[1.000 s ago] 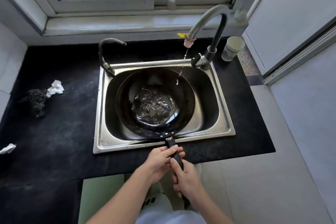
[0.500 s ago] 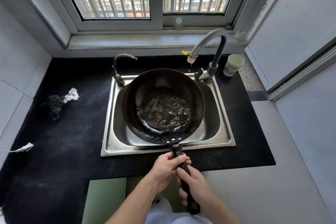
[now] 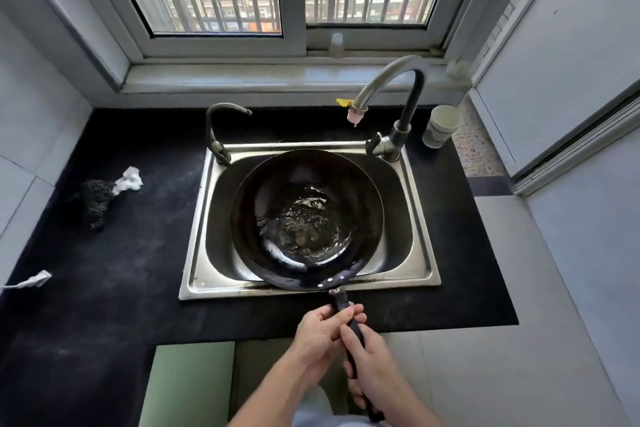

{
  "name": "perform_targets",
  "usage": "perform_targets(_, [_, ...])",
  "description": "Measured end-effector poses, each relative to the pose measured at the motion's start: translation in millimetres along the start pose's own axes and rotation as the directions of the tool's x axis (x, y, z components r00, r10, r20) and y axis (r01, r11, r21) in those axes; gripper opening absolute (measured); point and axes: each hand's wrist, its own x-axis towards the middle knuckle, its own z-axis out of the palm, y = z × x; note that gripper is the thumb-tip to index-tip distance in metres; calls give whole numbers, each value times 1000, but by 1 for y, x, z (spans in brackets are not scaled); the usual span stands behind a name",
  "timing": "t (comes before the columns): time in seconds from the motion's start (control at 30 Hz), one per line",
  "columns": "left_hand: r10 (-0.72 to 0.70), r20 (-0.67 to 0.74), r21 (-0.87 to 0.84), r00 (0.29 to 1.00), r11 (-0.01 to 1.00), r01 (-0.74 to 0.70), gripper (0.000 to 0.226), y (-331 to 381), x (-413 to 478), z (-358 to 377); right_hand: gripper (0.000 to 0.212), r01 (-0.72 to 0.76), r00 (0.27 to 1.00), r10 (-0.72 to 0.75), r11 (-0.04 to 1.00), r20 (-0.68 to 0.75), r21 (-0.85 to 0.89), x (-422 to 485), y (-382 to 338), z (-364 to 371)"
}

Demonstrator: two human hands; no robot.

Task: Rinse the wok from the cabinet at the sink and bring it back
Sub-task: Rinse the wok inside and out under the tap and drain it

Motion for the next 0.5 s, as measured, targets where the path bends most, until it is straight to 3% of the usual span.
perform_targets(0.3, [102, -47, 25, 994, 995, -101, 19, 27, -4, 5, 20, 21, 996, -21, 1000, 82, 4, 11, -34, -1])
perform_targets(0.5, [91, -76, 34, 993, 996, -88, 20, 16, -10, -4, 20, 30, 995, -28, 999, 97, -22, 0, -28, 3])
